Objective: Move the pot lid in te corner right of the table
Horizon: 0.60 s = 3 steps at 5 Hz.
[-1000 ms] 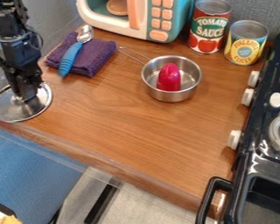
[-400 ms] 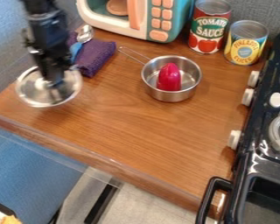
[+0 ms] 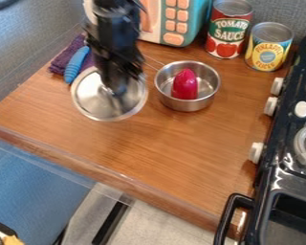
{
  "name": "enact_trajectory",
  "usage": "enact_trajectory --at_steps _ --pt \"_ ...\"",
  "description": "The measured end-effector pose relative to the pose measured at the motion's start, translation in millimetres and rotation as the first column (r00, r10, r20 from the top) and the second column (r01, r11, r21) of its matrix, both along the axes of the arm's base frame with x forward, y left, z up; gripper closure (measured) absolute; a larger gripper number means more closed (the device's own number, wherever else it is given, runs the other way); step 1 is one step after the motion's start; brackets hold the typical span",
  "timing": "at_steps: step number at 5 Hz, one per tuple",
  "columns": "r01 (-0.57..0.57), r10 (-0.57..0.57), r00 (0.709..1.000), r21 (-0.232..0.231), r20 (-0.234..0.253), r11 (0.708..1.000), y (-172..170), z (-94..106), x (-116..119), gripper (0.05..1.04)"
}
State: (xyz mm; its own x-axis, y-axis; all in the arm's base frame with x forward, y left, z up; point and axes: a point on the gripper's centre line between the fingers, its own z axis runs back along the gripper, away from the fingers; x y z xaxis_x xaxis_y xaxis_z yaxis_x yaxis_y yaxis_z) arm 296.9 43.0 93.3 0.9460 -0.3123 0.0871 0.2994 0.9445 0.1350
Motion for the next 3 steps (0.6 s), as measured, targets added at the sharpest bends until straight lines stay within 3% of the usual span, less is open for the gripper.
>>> enact_trajectory --at_steps 2,3 --pt "0.128 -0.128 0.991 -0.01 -0.023 0.992 -60 -19.3 4 0.808" --pt "0.186 -0.188 0.981 -0.041 -0.056 0.982 -85 -34.3 2 0.808"
